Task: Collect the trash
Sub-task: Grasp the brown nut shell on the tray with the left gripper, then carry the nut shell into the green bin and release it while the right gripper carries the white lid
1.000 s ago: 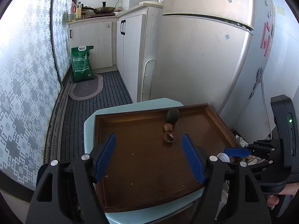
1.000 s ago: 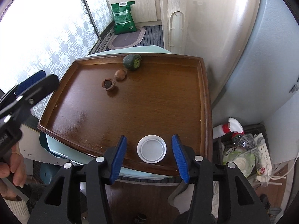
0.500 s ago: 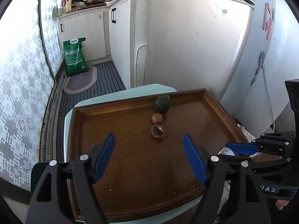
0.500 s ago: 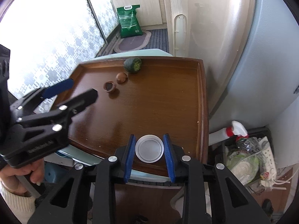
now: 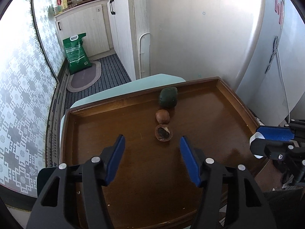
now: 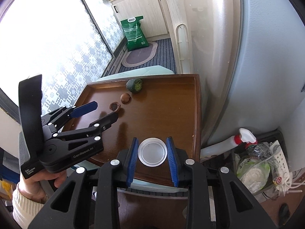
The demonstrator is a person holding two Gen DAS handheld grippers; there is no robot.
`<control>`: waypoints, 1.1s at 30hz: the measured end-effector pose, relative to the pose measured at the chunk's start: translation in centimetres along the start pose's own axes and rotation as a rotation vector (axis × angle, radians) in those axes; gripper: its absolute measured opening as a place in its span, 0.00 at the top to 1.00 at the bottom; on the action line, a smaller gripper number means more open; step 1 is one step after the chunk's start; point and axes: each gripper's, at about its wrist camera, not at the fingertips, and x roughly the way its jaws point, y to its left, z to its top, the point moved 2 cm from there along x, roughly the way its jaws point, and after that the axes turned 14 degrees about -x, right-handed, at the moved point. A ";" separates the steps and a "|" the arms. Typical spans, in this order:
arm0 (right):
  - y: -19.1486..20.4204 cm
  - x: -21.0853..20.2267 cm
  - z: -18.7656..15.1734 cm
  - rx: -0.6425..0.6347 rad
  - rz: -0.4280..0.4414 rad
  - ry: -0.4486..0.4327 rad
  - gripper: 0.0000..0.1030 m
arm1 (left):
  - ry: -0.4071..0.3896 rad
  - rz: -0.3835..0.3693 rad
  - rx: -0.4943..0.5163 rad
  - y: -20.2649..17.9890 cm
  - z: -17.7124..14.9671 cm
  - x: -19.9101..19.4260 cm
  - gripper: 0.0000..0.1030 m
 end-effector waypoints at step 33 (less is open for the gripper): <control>1.3 0.0 0.5 -0.042 0.035 -0.014 0.71 | -0.014 -0.016 -0.034 1.2 1.0 -0.5 0.78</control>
